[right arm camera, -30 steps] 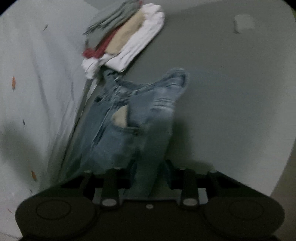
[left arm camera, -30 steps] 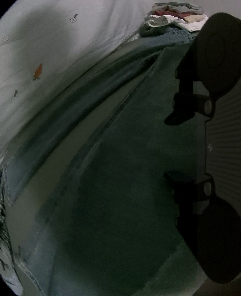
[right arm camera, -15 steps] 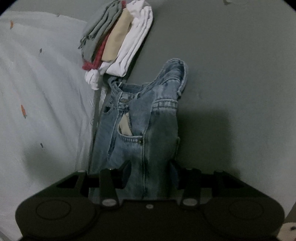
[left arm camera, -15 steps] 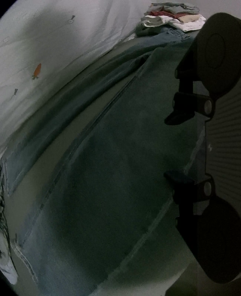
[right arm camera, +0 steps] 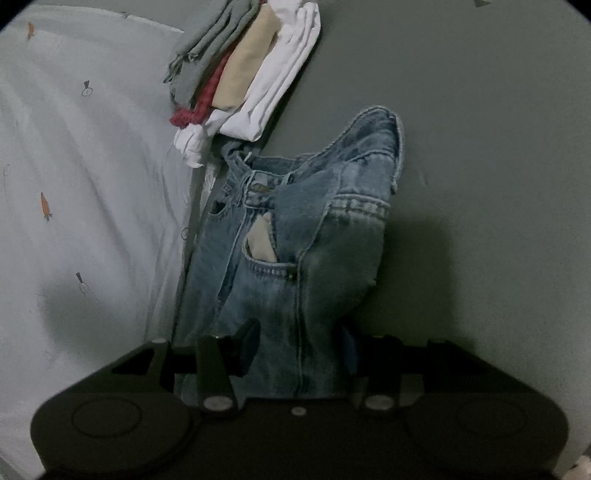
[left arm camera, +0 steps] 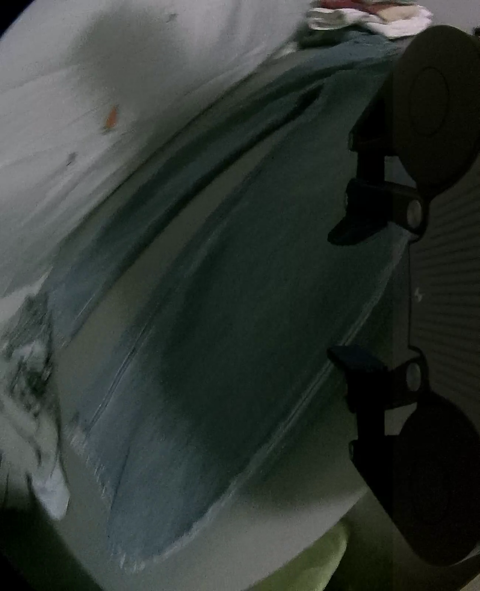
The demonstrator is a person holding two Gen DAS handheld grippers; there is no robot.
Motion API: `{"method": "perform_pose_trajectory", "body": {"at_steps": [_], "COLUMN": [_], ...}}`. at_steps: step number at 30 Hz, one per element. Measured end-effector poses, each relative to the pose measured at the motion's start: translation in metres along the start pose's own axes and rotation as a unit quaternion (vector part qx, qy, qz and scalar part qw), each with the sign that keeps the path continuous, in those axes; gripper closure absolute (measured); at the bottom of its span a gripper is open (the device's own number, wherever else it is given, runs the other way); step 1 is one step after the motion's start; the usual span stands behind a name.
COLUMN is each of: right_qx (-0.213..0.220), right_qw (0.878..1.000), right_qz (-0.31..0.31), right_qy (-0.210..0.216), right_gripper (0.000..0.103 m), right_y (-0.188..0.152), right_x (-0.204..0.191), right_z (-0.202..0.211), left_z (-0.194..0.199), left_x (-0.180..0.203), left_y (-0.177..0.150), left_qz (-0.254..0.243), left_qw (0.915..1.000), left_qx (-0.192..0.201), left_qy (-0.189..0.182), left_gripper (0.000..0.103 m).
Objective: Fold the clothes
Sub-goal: 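Fold the jeans legs up toward the waistband with the left gripper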
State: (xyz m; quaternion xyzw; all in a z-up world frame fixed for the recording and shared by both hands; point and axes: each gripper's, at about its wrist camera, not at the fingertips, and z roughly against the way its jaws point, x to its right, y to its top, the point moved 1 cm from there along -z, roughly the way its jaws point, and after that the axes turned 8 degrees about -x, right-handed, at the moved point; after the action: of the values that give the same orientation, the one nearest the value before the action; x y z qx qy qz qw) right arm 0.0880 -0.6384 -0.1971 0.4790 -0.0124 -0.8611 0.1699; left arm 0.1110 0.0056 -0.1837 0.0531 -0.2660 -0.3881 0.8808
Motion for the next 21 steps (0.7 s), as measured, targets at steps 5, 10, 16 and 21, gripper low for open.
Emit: {"method": "perform_pose_trajectory", "body": {"at_steps": [5,10,16,21], "right_qx": [0.013,0.032,0.054,0.081], "right_qw": [1.0,0.999,0.998,0.994], "right_qz": [-0.01,-0.018,-0.019,-0.024], "right_qy": [-0.004,-0.013,-0.039,-0.062], "right_gripper": [0.052,0.05,0.05,0.05], "right_y": [-0.006,-0.011,-0.017,-0.025], "right_x": [0.0,-0.004,-0.012,-0.02], "right_z": [0.004,0.003,0.001,0.0], "left_z": [0.017,0.026,0.029,0.023], "left_x": [-0.039,-0.082,-0.125,-0.159], "left_y": [0.009,0.028,0.063,0.091], "left_qz": [0.045,0.099,0.142,0.178], "left_qw": [0.9975,0.9918,0.9831,0.9743], "left_qx": [0.044,0.072,0.101,0.115], "left_qy": [0.034,0.036,0.056,0.077], "left_gripper": [0.041,0.039,0.031,0.03]}}
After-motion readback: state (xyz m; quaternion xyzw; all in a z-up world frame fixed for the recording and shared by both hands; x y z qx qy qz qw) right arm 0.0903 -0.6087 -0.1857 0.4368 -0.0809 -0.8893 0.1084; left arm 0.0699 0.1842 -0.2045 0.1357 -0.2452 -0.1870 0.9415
